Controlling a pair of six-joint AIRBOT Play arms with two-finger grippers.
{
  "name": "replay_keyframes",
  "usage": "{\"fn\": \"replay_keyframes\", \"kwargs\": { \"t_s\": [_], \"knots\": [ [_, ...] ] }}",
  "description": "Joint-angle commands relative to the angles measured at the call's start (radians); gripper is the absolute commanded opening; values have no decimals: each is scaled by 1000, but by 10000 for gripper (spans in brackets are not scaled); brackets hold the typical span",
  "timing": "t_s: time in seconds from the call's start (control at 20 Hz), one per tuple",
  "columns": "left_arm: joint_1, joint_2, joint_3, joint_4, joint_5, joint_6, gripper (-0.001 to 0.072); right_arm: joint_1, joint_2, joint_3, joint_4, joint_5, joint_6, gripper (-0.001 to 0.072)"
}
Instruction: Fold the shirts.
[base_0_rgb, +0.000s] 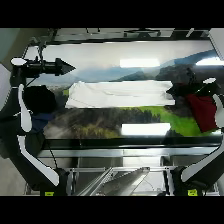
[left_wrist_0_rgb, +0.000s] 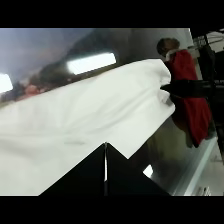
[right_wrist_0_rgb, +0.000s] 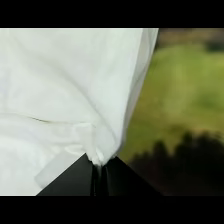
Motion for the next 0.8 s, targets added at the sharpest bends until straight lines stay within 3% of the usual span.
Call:
{"fn": "replay_keyframes", "kwargs": {
  "t_s": [0.0,0.3,0.55,0.75],
  "knots": [
    [-85,2,0,28,15,-3,-3,8,-5,22,34,5,-13,15],
    [-364,-83,0,308,156,-119,-2,8,60,129,50,170,48,14],
    [-569,-212,0,318,369,-234,-2,9,196,151,253,286,47,14],
    [-649,-264,0,313,462,-278,-2,9,272,161,308,323,47,14]
  ]
}}
